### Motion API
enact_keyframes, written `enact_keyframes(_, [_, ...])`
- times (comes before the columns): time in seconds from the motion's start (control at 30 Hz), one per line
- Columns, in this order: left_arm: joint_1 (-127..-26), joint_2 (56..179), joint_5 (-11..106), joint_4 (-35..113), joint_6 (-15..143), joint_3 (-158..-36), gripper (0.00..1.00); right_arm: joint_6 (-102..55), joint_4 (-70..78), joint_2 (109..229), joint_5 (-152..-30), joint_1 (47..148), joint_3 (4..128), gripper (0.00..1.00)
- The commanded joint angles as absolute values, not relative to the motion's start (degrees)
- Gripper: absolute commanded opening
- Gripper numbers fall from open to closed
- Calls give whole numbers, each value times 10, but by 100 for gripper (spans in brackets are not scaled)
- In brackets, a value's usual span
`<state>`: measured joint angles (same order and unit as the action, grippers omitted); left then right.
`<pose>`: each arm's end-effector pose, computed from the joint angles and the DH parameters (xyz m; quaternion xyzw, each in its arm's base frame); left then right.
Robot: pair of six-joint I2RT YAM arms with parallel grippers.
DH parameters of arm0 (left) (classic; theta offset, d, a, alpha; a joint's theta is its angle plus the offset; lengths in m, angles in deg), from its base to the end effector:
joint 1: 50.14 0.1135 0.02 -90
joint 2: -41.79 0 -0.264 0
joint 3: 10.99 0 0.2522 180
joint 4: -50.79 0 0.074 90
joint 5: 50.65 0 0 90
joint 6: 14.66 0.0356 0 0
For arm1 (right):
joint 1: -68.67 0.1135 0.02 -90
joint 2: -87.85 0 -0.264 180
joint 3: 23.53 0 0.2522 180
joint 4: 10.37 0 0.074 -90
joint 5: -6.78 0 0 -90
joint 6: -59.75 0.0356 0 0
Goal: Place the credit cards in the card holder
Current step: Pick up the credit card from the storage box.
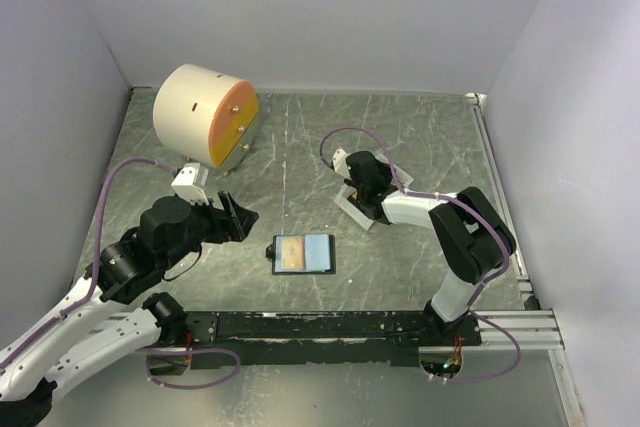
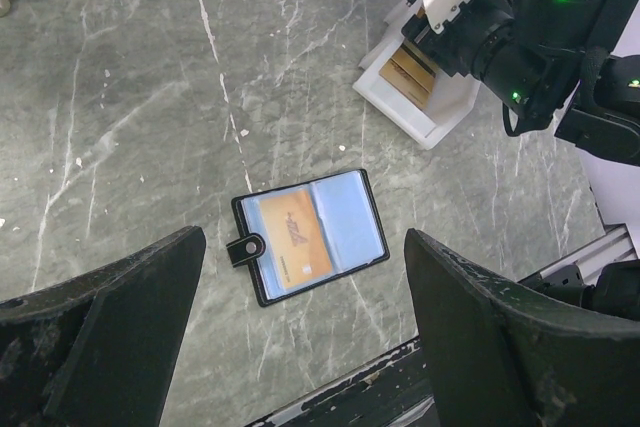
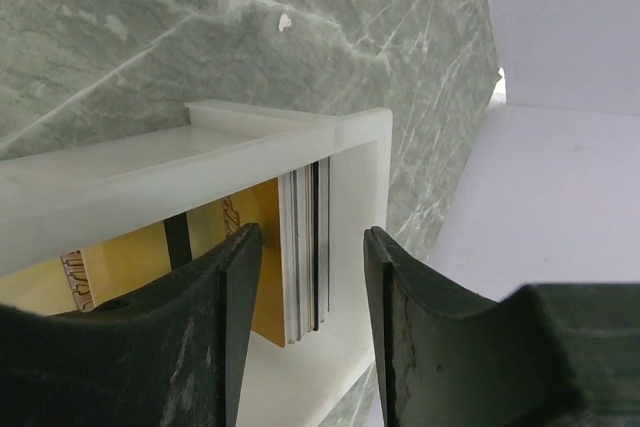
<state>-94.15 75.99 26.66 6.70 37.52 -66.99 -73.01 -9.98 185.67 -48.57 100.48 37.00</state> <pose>0.1035 -0.0892 0.3143 -0.0169 0.8275 -0.2933 0.4785 0.2982 0.1611 0.1591 -0.4146 0.7613 -0.3062 0.3935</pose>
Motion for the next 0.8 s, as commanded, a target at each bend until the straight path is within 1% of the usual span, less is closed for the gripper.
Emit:
enact_keyframes(0.0, [-939,756,260,60,373,-669,92,-720,-92,1849,-492,996,371,44])
enact_keyframes(0.2, [-939,755,258,60,373,-668,92,-717,-85,1844,-501,991,377,40])
enact_keyframes(0.33, [-939,757,259,60,373,-669,92,-708,-75,1843,-509,988,385,35])
enact_keyframes(0.4, [-939,757,259,60,373,-669,92,-705,-69,1843,-511,987,388,34])
enact_keyframes(0.43, [-939,757,259,61,373,-668,92,-704,-67,1844,-511,987,390,35])
enact_keyframes(0.5, [-939,757,259,62,374,-668,92,-702,-65,1845,-508,986,392,42])
enact_keyframes(0.57, [-939,757,259,62,374,-668,92,-703,-65,1845,-506,986,393,43])
enact_keyframes(0.67, [-939,757,259,60,374,-669,92,-702,-64,1842,-508,984,393,36])
enact_keyframes(0.77, [-939,756,259,60,373,-668,93,-701,-64,1839,-512,981,393,25])
